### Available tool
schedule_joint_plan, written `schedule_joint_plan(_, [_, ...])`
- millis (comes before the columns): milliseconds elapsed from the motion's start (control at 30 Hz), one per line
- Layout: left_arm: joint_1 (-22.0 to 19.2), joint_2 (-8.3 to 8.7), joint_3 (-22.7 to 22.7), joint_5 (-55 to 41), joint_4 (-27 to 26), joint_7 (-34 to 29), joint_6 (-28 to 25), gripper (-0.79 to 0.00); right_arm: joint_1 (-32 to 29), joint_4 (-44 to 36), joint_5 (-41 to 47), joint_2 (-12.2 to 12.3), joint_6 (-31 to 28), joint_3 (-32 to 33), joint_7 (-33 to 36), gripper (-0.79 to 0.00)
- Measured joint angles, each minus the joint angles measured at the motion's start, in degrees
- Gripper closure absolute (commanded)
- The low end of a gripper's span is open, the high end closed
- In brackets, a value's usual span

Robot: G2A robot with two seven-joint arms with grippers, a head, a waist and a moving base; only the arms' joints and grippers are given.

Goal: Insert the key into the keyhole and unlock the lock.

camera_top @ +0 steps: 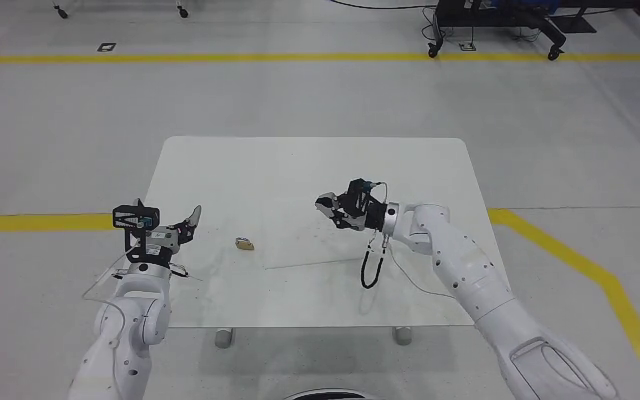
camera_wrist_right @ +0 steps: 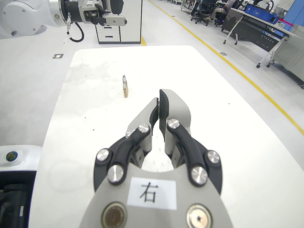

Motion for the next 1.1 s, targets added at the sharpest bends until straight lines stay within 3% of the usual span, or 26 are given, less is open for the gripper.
schedule_joint_plan(200, [0.0, -0.03, 0.1, -0.4, -0.1, -0.1, -0.4, -0.785, -0.8, -0.1, 1.7, -0.1, 1.7, 0.8, -1.6, 0.0])
schedule_joint_plan(267, [-0.4, -0.14, 0.2, -4.6, -0.3, -1.4, -3.9, -0.785, -1.5, 0.6, 5.4, -0.2, 3.2, 1.4, -5.3, 0.0])
schedule_joint_plan(333, [-1.2, -0.15, -0.3, -11.7, -0.3, -3.5, -8.9, -0.785, -1.2, 2.6, 8.5, -0.4, 0.4, 1.4, -8.0, 0.0])
schedule_joint_plan(467, [-2.5, 0.3, -0.8, -33.5, -0.9, -14.2, -25.5, -0.785, 1.2, 7.2, 16.2, -1.3, -9.5, -0.7, -12.4, 0.0])
schedule_joint_plan(567, [-3.6, 1.01, 0.4, -49.0, -2.1, -26.0, -36.0, -0.785, 2.9, 7.7, 21.0, -1.7, -9.8, -6.1, -14.7, 0.0])
schedule_joint_plan(667, [-6.6, 1.75, 3.5, -62.4, -1.1, -37.6, -41.0, -0.785, 5.3, 8.8, 25.9, -1.5, -9.7, -11.4, -15.7, 0.0])
schedule_joint_plan(767, [-10.4, 2.27, 3.8, -69.8, 0.7, -45.8, -41.5, -0.785, 7.8, 9.6, 30.6, -1.2, -9.7, -16.7, -16.1, 0.0])
schedule_joint_plan(867, [-15.3, 1.96, 9.2, -74.3, 3.8, -48.5, -40.8, -0.785, 10.2, 10.3, 34.4, -0.9, -9.7, -21.3, -16.8, 0.0])
schedule_joint_plan(933, [-17.8, 1.89, 11.6, -77.0, 6.2, -49.6, -40.5, -0.668, 11.3, 10.2, 36.4, -0.7, -9.7, -23.9, -18.1, 0.0])
schedule_joint_plan(1033, [-21.7, 1.73, 14.0, -78.3, 10.1, -50.2, -40.3, -0.659, 13.3, 9.8, 39.4, -0.3, -9.7, -28.6, -21.8, 0.0])
schedule_joint_plan(1100, [-23.1, 1.57, 14.9, -77.5, 11.9, -49.1, -40.3, -0.594, 14.3, 10.2, 40.8, -0.1, -9.7, -31.2, -24.0, 0.0])
